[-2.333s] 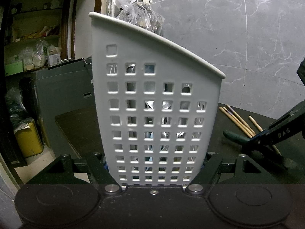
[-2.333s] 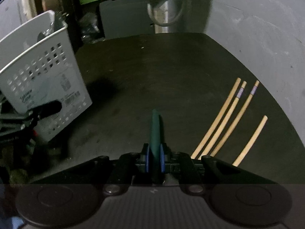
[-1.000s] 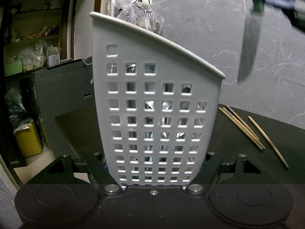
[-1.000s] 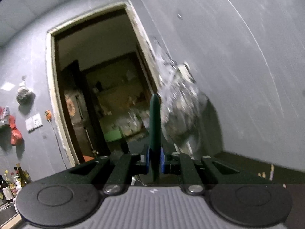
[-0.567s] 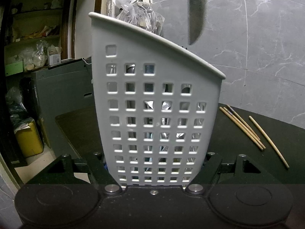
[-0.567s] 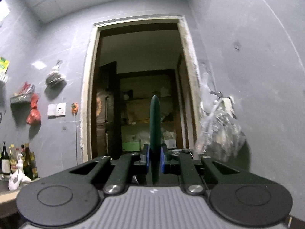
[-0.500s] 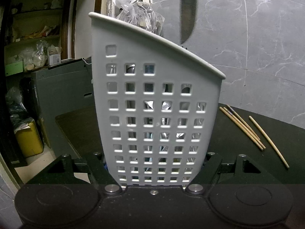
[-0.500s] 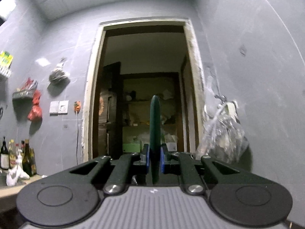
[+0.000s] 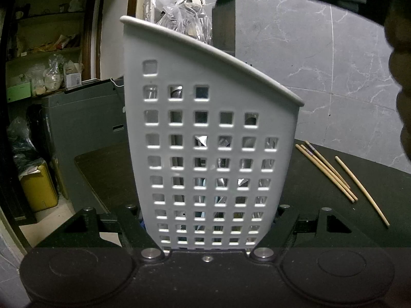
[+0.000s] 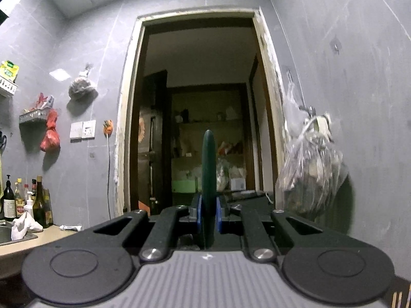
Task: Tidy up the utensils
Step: 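Raise the knife blade-down above the white caddy with the right gripper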
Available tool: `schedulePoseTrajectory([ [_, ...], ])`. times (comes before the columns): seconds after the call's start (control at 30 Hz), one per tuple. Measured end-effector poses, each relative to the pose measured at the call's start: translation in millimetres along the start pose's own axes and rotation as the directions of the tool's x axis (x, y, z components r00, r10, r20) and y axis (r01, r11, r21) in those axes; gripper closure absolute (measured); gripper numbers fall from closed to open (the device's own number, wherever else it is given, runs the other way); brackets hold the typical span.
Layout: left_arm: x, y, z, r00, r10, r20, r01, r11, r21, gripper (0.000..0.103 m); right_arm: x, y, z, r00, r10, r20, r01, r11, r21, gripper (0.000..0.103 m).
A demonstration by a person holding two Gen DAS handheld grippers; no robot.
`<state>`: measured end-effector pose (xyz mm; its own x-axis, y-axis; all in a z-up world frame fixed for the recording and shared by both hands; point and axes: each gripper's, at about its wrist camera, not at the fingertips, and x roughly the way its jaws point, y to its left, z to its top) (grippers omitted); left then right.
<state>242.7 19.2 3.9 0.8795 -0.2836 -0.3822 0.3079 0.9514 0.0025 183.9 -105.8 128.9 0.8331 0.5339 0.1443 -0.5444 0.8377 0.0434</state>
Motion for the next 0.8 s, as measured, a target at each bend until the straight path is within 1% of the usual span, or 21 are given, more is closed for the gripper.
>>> schedulePoseTrajectory([
  [0.2, 0, 0, 0, 1.000, 0.001, 0.000, -0.001, 1.000, 0.000, 0.027, 8, -5, -13, 0.998, -0.005, -0.069, 0.006, 1.000, 0.021, 0.090],
  [0.43, 0, 0, 0, 1.000, 0.001, 0.000, -0.001, 1.000, 0.000, 0.027, 13, -10, -23, 0.992, -0.008, -0.126, 0.012, 0.999, 0.034, 0.090],
  [0.8, 0, 0, 0, 1.000, 0.001, 0.000, -0.001, 1.000, 0.000, 0.027, 16, -14, -33, 0.984, -0.011, -0.180, 0.019, 0.999, 0.042, 0.089],
])
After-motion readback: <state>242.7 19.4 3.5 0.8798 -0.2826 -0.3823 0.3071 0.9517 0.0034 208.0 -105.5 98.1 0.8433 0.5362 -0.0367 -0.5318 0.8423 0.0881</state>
